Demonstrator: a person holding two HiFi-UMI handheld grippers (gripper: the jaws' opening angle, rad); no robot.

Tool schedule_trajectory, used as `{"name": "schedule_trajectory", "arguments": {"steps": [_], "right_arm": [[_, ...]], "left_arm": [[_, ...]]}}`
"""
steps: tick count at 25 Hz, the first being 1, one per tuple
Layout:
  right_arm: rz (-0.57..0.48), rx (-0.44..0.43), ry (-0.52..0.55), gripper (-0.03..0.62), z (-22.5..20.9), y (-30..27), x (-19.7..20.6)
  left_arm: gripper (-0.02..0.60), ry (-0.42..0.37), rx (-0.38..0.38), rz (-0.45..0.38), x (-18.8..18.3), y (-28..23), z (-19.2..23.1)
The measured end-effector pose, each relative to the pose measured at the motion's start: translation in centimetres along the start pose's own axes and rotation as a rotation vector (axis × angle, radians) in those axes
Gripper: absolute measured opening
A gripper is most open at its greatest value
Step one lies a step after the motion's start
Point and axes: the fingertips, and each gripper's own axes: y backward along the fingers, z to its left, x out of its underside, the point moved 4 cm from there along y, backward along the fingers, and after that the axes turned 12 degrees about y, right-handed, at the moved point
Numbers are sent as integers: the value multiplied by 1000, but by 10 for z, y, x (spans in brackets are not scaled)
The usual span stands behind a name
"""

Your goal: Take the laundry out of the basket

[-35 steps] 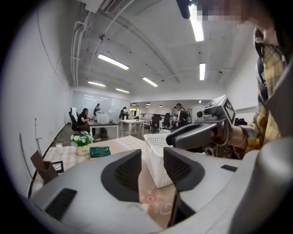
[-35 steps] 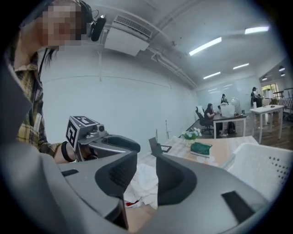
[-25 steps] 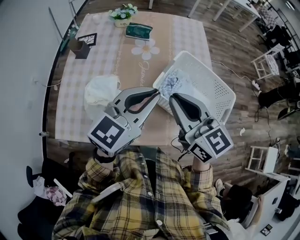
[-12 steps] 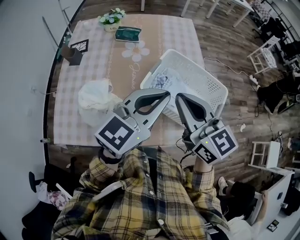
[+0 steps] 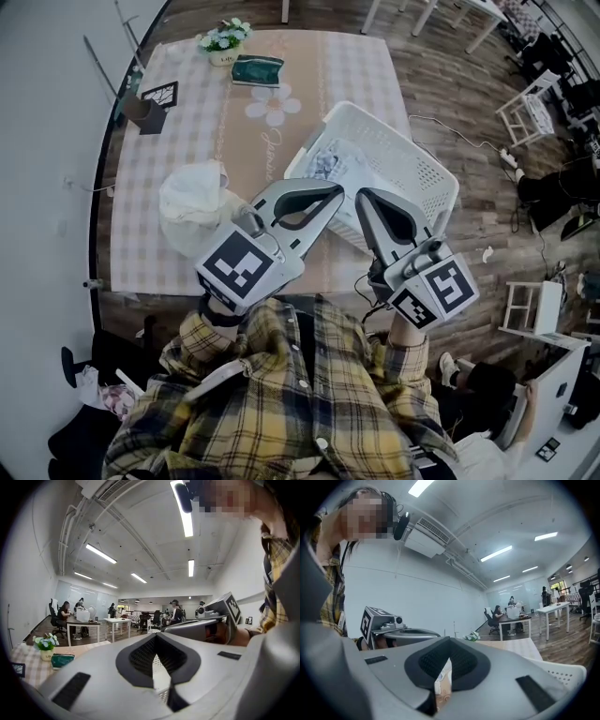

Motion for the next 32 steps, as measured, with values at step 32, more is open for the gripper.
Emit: {"name": "schedule_trajectory", "arguments": {"steps": [32], "right_arm": [[30,36,-22,-3,-29,-7,12]], "left_arm": [[12,-44,-11,63,7,-22,22]]}}
